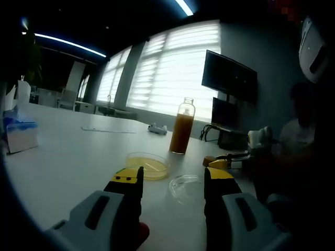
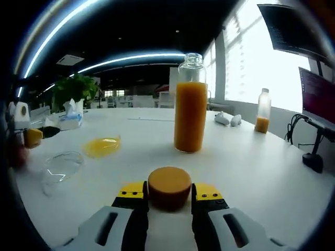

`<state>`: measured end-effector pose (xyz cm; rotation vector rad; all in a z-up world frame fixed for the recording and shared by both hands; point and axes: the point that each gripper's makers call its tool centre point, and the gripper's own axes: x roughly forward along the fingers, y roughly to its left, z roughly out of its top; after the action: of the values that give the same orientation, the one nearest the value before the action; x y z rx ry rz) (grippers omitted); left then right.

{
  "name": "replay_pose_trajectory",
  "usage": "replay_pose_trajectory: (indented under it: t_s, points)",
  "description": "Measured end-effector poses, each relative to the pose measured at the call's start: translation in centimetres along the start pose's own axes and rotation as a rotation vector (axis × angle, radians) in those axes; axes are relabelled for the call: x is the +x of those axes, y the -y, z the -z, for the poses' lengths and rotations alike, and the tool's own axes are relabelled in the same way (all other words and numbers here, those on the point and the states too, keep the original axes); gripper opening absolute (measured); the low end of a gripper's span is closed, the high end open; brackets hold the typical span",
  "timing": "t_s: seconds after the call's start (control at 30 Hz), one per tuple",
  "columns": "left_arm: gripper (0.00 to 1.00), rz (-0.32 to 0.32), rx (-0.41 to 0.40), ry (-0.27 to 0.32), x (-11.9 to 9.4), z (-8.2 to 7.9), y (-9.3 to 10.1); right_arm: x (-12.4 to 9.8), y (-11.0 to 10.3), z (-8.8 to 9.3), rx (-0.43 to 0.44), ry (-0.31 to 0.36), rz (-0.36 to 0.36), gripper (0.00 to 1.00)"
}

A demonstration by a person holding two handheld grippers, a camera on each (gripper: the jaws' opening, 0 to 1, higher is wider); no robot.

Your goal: Open the Petri dish lid, place the lid on the table, pour the liquid culture medium into the Petri dish, pick up the Petri dish lid from the table, and close the Petri dish

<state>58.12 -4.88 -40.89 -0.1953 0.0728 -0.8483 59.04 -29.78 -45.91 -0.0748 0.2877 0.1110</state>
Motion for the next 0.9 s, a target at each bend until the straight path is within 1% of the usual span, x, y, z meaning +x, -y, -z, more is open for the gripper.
replay_pose_trajectory:
  t_s: [0.57, 0.77, 0.9]
  points:
    - [0.38, -0.006, 0.006, -0.001, 0.0, 0.0, -0.1, -0.1, -0.1, -0.2, 0.001, 0.006, -0.004, 0.26]
    - [0.38, -0.006, 0.007, -0.001, 0.0, 0.0, -0.1, -0.3, 0.2, -0.5, -0.01, 0.03, 0.003, 0.26]
    - [0.38, -0.006, 0.007, -0.001, 0.0, 0.0, -0.1, -0.5, 0.4, -1.2, -0.011, 0.048, 0.009, 0.26]
